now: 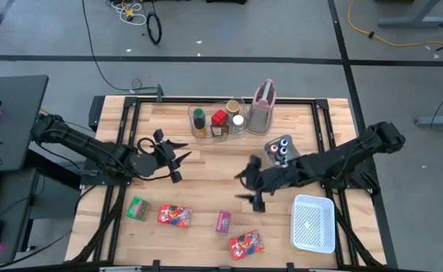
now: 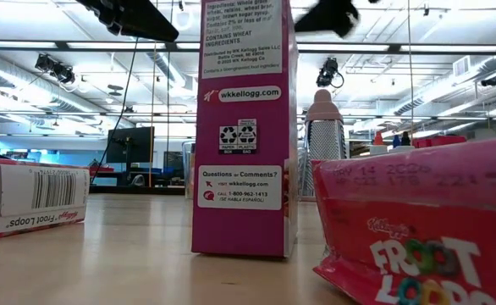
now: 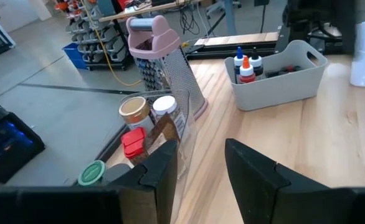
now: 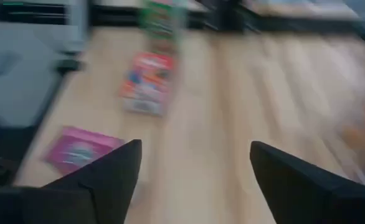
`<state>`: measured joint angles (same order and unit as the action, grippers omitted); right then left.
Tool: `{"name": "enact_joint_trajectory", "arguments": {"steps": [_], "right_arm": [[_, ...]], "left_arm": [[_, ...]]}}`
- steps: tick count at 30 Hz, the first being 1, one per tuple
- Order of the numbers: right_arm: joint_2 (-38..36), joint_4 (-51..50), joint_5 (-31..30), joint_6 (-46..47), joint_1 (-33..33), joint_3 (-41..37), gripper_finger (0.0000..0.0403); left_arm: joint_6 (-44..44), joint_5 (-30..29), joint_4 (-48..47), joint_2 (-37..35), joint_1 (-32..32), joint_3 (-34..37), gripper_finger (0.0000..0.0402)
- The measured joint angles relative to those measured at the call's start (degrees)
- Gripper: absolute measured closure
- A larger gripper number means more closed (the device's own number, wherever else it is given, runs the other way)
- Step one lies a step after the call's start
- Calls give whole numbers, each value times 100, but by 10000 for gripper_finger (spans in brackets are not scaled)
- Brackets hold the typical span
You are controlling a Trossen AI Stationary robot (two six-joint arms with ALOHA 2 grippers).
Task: Pick & Place Kitchen Items
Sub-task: Put the pink cereal box into the white bin
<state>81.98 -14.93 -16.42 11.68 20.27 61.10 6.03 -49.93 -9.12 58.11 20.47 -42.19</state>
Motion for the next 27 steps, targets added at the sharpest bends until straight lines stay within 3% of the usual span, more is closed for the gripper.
{"name": "enact_joint_trajectory", "arguments": {"steps": [5, 11, 16, 27], "right_arm": [[607, 1197, 1203, -1298, 127, 0, 81], [1454, 2534, 2467, -2169, 108, 0, 80], [1812, 2720, 3401, -2723, -9, 0, 80], [2173, 2696, 4039, -4172, -390, 1, 80]], "left_arm": [[-137, 246, 6, -2, 2, 0, 260], [57, 319, 32, -2, 2, 0, 260], [279, 309, 68, 0, 2, 0, 260], [677, 281, 113, 0, 2, 0, 260]]}}
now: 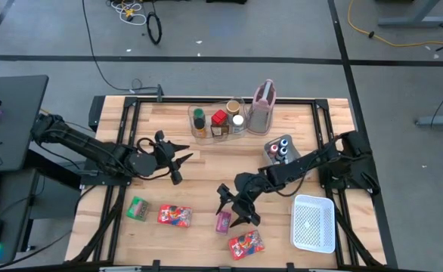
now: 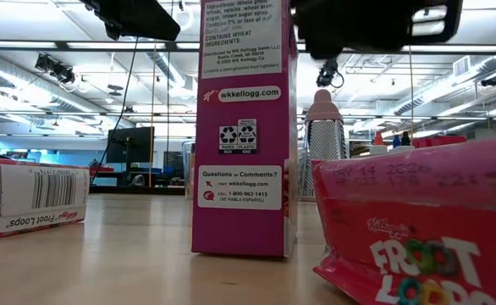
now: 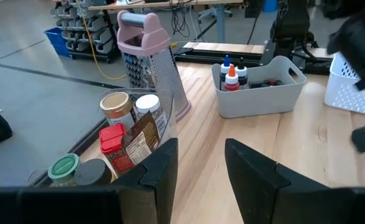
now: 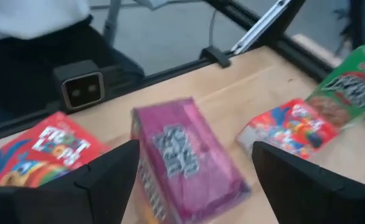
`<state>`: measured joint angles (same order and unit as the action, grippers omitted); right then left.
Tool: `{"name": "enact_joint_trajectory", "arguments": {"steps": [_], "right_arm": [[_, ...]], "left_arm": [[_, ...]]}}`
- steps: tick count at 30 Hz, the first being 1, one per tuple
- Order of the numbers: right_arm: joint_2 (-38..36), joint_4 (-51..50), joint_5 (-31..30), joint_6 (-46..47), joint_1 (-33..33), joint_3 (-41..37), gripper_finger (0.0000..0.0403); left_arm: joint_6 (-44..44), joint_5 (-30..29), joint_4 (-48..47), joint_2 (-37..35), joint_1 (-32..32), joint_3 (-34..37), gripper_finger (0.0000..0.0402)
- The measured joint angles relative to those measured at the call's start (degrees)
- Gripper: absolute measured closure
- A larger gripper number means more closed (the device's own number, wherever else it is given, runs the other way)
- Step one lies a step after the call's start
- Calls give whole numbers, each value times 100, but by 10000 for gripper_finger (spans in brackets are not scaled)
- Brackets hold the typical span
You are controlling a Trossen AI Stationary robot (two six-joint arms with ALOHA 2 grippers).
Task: Pick & Place Kitchen Items
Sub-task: Put the pink cereal box into the white bin
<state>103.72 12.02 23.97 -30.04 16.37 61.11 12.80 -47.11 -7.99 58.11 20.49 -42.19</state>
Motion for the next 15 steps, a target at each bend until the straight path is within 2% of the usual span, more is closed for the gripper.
{"name": "enact_joint_trajectory", "arguments": {"steps": [5, 11, 15], "right_arm": [[212, -13, 541, 95, -143, 7, 80], [274, 3, 564, -184, -178, 19, 80], [274, 1, 663, -195, -180, 17, 94]], "left_arm": [[7, -1, -1, 0, 0, 0, 260], [2, -2, -4, 0, -2, 0, 260], [-17, -23, -7, 0, -2, 0, 260]]}}
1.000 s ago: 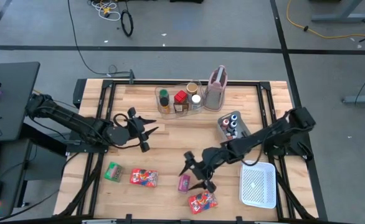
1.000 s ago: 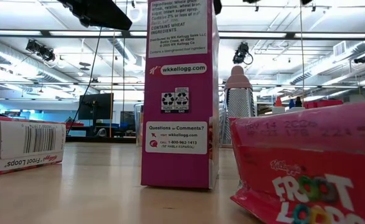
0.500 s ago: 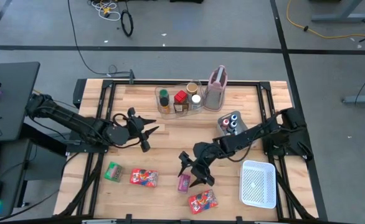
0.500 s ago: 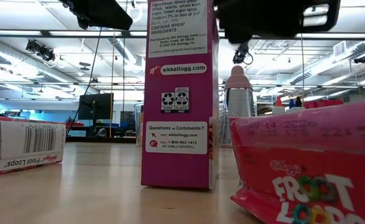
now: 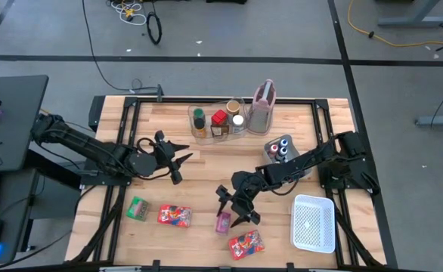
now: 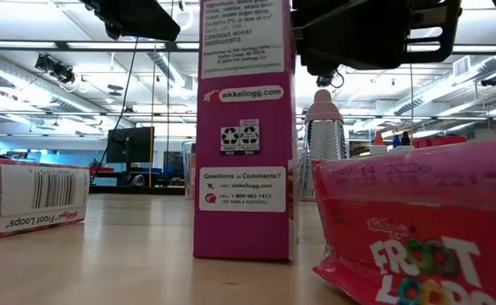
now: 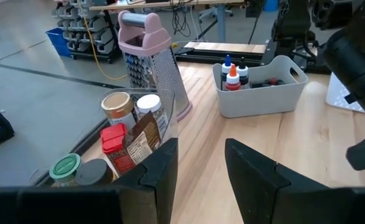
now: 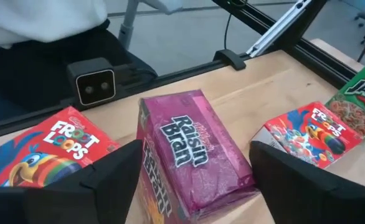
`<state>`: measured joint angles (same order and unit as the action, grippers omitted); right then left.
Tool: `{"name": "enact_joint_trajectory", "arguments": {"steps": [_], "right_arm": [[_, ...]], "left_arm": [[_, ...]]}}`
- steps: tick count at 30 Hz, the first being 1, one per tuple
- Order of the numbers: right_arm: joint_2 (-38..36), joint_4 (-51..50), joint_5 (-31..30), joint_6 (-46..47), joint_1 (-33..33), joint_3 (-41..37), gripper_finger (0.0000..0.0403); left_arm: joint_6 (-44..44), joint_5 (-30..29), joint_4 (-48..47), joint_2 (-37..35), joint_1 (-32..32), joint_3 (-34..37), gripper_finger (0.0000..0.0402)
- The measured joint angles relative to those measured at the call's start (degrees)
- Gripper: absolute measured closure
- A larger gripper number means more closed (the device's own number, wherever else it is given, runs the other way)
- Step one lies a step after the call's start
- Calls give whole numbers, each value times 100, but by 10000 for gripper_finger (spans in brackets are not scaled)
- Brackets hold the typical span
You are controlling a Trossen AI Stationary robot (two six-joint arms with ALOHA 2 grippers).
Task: Pick & Place Kitchen Items
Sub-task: Put the pink cereal box into the white bin
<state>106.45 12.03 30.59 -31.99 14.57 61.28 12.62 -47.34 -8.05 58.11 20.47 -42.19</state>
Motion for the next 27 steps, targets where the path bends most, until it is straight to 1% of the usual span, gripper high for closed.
{"name": "enact_joint_trajectory", "arguments": {"steps": [3, 8, 14, 19, 22, 24, 27], "right_arm": [[0, -42, 5, 1, 2, 0, 121], [2, 24, 33, 110, 8, -4, 177], [0, -23, -295, 265, 15, -4, 233], [-13, -43, -372, 324, 28, -7, 276], [-107, -104, -624, 478, 37, -14, 293], [-238, -288, -854, 650, 34, -26, 297], [-542, -776, -1384, 876, 28, -35, 297]], "left_arm": [[-110, -24, 2, 0, 0, 0, 260], [-135, -67, 2, 0, 0, 0, 260], [-149, -67, 2, 0, 0, 0, 260], [-283, -64, 0, 0, 0, 0, 260], [-289, -62, 0, 0, 0, 0, 260], [-286, -49, 0, 0, 0, 0, 260], [-282, -47, -4, 0, 0, 0, 260]]}}
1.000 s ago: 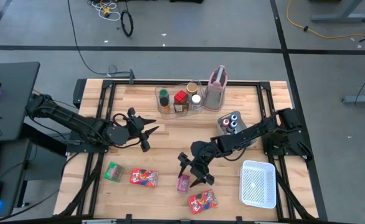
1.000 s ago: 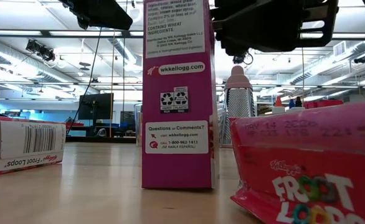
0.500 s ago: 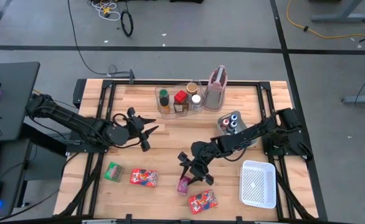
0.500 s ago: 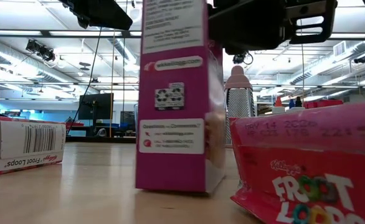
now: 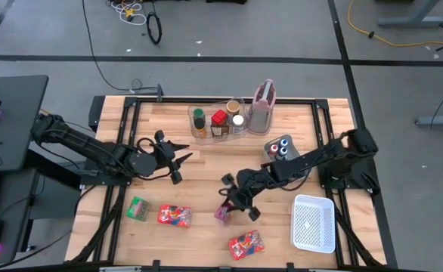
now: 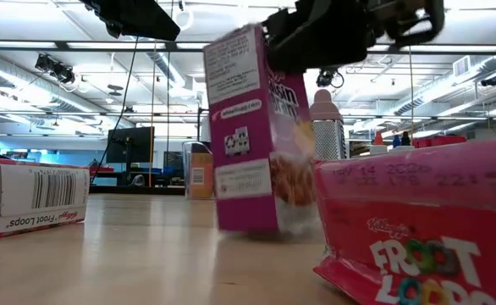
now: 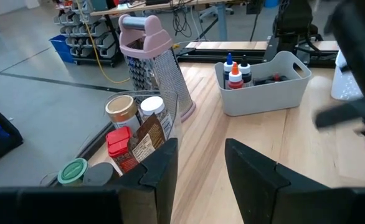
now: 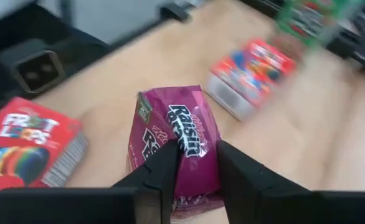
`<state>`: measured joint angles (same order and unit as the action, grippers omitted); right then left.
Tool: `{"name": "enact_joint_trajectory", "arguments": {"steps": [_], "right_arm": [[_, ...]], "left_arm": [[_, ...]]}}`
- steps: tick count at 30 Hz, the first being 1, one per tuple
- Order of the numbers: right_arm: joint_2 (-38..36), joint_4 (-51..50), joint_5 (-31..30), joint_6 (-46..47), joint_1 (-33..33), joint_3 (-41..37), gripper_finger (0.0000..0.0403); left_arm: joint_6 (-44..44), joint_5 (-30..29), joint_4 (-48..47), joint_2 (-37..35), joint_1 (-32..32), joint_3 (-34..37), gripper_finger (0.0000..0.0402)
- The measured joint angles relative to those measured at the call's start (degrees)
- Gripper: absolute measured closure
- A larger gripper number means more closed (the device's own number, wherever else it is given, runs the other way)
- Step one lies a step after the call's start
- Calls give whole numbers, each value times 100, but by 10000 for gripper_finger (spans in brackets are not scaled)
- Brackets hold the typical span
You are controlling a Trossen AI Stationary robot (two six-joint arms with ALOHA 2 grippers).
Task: Pick & Place Kitchen Items
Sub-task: Put the pink cereal box into the white bin
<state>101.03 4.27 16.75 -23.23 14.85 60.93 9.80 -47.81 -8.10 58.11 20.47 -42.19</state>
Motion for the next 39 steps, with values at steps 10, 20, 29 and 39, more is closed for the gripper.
{"name": "enact_joint_trajectory", "arguments": {"steps": [10, 20, 29, 39], "right_arm": [[-1488, -2322, -1679, 1677, 182, 2, 305], [-3462, -4917, -2780, 5100, 1285, 9, 305], [-3969, -7011, -2789, 8044, 2393, 18, 305], [-3969, -7750, -2758, 9316, 3143, 28, 311]], "left_arm": [[2, 2, -4, 2, 0, 0, 260], [-128, -240, 2, 2, 2, 0, 260], [-232, -533, 10, 2, 1, 0, 260], [-535, -556, 373, 2, 2, 0, 260]]}}
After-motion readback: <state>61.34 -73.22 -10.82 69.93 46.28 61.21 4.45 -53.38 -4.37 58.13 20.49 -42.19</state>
